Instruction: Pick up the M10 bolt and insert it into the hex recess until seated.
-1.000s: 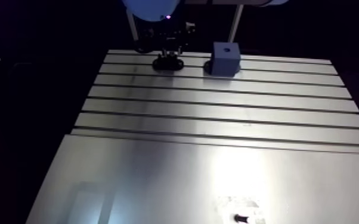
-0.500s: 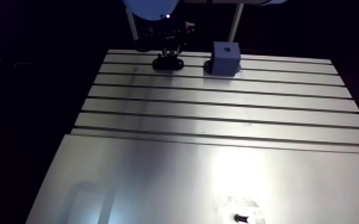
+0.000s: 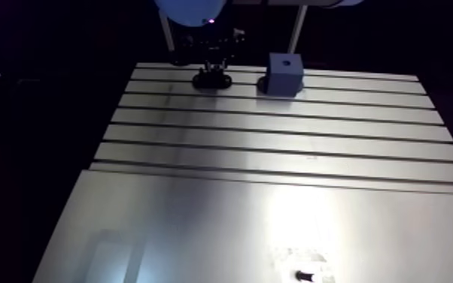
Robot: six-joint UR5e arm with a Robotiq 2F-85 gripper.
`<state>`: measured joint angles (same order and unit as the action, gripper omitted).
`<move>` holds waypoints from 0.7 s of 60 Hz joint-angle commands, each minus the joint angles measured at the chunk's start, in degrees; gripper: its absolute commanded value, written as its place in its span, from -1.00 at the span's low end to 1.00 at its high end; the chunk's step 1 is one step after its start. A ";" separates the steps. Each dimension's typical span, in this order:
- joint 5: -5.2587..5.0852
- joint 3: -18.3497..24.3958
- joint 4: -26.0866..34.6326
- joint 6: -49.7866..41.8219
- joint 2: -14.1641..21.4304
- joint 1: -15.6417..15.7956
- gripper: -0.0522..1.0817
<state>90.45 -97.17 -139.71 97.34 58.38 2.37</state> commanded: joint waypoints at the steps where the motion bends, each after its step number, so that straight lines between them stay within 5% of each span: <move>1: 0.10 -0.15 0.00 0.00 0.01 0.00 0.16; 42: -0.06 -0.25 0.00 -0.09 0.10 0.01 0.24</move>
<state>90.47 -97.35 -139.71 97.26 58.47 2.38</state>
